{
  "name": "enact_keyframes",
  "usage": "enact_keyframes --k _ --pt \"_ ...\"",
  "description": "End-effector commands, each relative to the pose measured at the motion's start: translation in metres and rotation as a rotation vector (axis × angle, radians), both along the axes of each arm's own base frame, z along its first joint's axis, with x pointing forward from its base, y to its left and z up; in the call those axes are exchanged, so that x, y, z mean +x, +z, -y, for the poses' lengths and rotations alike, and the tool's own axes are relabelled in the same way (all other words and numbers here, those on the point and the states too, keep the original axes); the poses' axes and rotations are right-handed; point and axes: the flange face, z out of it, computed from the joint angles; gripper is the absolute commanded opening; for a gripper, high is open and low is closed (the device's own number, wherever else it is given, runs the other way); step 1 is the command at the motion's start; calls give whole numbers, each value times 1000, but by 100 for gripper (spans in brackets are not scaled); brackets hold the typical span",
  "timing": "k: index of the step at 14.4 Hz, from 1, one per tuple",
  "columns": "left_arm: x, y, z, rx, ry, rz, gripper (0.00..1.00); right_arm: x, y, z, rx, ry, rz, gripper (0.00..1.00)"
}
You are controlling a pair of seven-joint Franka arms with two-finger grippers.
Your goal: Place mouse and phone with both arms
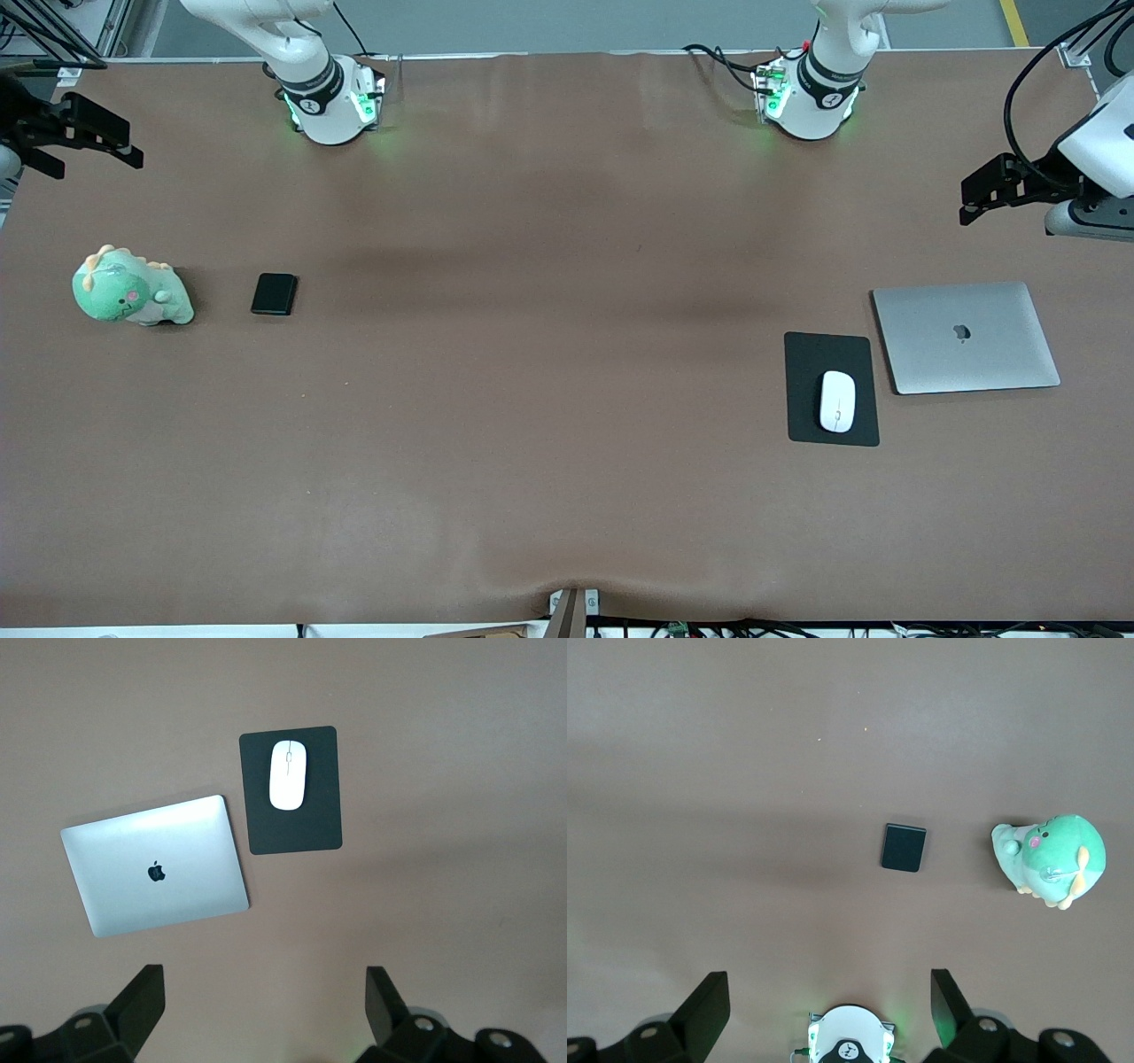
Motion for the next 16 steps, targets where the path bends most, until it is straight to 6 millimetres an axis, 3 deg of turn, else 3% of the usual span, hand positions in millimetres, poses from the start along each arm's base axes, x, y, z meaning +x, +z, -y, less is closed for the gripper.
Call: enact_keyframes --k 1,13,16 --pt "-1 3 -3 15 -22 3 100 -3 3 3 4 -27 25 100" --pt "-1 4 -2 15 -22 4 100 -1 4 14 -2 -39 45 100" --pt "-1 4 0 15 -25 4 100 -1 3 27 -1 -60 44 100"
